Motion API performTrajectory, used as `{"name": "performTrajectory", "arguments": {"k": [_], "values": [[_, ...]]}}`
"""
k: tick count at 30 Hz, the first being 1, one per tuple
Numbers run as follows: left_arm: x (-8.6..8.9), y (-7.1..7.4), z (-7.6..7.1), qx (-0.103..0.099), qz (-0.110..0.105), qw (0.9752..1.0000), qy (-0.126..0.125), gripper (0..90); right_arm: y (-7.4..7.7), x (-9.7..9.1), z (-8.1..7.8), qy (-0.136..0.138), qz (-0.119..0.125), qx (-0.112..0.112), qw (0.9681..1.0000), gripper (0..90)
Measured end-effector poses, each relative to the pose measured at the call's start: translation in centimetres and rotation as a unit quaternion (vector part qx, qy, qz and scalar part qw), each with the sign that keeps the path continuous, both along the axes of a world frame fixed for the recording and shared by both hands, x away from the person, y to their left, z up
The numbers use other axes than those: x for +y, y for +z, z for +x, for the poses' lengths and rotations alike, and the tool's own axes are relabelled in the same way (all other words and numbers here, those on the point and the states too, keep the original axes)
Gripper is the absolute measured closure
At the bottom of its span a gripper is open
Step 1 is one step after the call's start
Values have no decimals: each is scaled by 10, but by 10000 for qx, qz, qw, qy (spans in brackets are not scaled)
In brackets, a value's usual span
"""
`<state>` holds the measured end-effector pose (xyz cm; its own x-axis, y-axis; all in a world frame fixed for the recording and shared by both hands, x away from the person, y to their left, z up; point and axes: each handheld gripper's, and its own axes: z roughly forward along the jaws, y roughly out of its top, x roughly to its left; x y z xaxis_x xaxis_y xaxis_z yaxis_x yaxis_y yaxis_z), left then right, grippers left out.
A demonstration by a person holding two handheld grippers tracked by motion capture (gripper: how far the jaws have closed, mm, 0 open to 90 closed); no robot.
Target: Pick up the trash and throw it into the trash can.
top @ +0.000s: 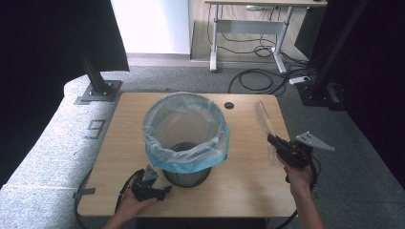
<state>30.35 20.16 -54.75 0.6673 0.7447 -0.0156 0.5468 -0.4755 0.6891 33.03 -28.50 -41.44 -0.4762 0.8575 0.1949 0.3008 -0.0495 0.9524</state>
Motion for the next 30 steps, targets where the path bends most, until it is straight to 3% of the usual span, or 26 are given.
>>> {"name": "performTrajectory", "arguments": {"k": [30], "values": [[0,0,0,4,3,10000,-7,146,41,20,-10,330,257,-614,9972,858]]}}
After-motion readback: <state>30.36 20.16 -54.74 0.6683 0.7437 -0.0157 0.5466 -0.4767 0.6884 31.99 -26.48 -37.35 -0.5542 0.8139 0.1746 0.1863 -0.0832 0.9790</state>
